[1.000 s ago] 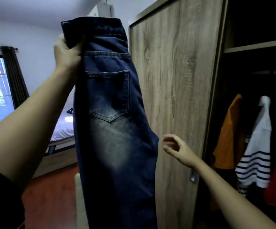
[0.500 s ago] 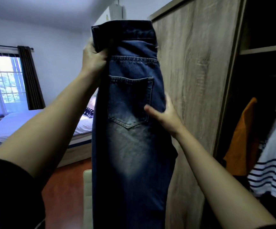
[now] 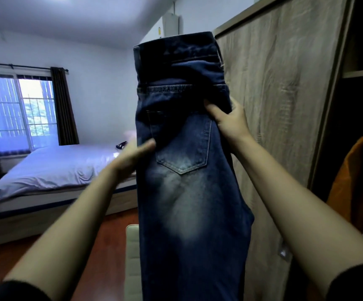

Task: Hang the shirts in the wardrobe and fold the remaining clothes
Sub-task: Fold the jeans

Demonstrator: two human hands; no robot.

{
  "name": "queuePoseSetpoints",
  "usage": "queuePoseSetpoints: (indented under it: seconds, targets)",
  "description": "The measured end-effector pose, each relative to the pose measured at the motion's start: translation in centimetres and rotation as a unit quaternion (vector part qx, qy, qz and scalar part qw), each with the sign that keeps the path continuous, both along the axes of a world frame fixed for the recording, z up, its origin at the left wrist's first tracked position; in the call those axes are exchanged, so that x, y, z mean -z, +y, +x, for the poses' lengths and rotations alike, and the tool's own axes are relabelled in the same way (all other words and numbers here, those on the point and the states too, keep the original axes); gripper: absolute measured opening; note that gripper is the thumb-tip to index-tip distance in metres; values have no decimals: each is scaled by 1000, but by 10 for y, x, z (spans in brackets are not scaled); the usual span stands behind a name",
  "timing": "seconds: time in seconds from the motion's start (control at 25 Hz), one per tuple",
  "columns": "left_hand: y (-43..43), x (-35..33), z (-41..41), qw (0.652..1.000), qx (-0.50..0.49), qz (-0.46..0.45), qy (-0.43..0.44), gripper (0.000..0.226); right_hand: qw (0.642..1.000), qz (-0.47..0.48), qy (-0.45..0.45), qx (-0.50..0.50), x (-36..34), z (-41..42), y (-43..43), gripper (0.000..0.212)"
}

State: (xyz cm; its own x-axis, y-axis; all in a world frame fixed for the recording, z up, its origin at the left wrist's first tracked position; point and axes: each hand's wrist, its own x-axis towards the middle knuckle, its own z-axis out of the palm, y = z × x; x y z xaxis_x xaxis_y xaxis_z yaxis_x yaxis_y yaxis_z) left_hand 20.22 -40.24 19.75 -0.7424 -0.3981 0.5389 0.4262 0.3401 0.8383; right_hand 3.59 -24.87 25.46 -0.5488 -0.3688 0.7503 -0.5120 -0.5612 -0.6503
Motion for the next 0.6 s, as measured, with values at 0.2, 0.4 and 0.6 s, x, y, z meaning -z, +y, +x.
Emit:
queuePoseSetpoints:
  seconds: [0.2,0.4,0.6]
  targets:
    - [15,46,-12,993,-44,106,18,7,989,121,-79,18,-7,-19,11,17]
    - [27,29,-29,986,-10,166,27,9,870,440,-205,-88,31,-41,47,85]
    - [-5,47,-42,952,-76,213,-207,13,838,437,-293,-144,108,-32,71,83]
